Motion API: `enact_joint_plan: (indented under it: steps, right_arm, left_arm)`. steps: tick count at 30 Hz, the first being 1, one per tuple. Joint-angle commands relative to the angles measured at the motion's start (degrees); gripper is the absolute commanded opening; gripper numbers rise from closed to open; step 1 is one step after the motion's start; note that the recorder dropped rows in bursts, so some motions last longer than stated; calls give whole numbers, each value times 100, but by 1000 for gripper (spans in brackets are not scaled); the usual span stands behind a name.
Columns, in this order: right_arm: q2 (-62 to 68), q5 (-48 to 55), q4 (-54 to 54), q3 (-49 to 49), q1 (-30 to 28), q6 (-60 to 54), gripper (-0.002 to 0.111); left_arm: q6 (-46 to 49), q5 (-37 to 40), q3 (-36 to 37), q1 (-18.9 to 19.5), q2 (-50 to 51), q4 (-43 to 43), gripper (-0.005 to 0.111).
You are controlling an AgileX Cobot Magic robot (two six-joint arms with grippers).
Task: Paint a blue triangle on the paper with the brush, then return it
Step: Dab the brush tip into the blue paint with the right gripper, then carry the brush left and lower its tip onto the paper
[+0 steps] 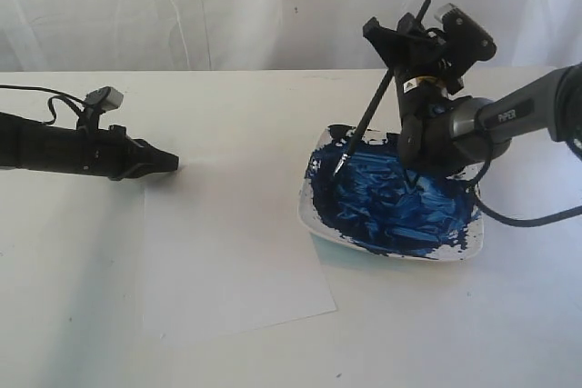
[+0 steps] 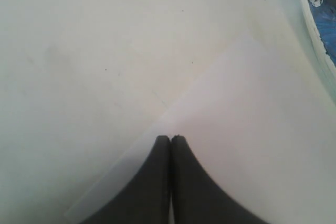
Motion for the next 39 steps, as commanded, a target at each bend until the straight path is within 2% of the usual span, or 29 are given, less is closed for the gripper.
enact_joint_plan:
  steps: [1, 5, 12, 20, 27, 34, 39]
  right_arm:
    - [344, -135, -93, -551, -25, -22, 0]
    - [387, -14, -83, -872, -121, -699, 0]
    - [363, 127, -106, -1009, -544, -772, 0]
    - [-111, 138, -873, -1009, -545, -699, 0]
    - [-681, 527, -1414, -981, -545, 410, 0]
    - [-868, 665, -2829, -981, -489, 2444, 0]
    - [-868, 839, -3177, -981, -179, 2837, 0]
  left_arm:
    - [-2, -85, 45, 7, 58, 198, 0]
    - [-2, -85, 45, 7, 58, 198, 0]
    - [-2, -85, 45, 7, 58, 198, 0]
    - [-2, -85, 45, 7, 58, 198, 0]
    - [-2, -85, 45, 7, 58, 198, 0]
    - [-2, -85, 45, 7, 58, 198, 0]
    - [-2, -85, 45, 7, 58, 198, 0]
